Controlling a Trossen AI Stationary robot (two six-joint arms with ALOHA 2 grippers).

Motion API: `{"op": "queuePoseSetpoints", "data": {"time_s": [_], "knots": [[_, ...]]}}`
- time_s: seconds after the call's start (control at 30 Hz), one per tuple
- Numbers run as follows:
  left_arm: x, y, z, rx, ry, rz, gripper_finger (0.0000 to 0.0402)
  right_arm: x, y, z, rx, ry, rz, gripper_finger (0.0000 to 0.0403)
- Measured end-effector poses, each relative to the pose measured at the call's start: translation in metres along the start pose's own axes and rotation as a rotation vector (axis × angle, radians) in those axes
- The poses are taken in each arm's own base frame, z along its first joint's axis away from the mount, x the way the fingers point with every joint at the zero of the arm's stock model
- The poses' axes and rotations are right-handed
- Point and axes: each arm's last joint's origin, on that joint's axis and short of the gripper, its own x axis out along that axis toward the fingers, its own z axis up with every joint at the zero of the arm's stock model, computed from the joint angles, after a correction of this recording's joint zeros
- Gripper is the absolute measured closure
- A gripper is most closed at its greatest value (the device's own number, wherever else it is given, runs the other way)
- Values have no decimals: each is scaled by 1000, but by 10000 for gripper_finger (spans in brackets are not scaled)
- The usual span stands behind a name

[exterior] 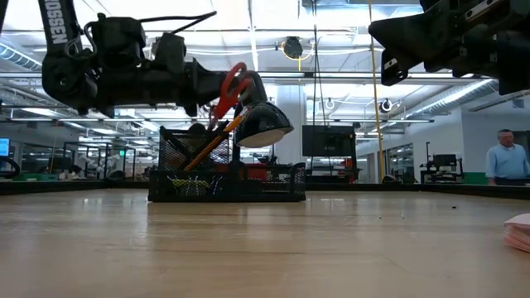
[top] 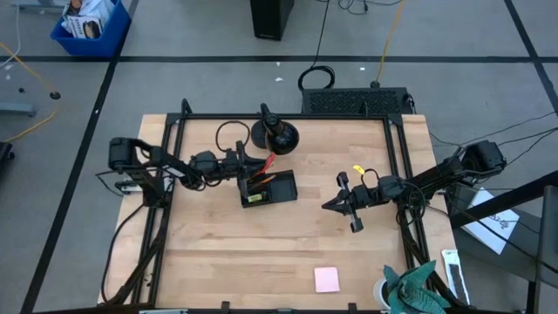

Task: Pick and place office supplies into organizer
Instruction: Put the red scissors into the black desk organizer

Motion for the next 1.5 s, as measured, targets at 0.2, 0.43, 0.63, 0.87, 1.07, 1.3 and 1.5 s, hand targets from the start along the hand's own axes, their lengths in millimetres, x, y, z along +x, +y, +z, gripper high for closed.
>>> {"op": "queuePoseSetpoints", "data": {"time_s": [0.2,0.43,0.63,0.87,1.07,1.3,1.5], "knots": [[1,1,-12,-17,27,24,367,0,0,0,2,0,3,399],[2,-3,-24,-11,25,9,367,0,0,0,17,1,4,399],[2,-7,-34,-1,64,20,367,0,0,0,17,1,4,399],[3,-10,-35,18,66,10,367,0,0,0,17,1,4,399],[3,-9,-35,35,66,24,339,0,0,0,17,1,4,399],[5,-9,-33,28,55,23,262,0,0,0,17,1,4,399],[11,-10,-24,58,8,8,215,0,0,0,18,1,4,399]]}}
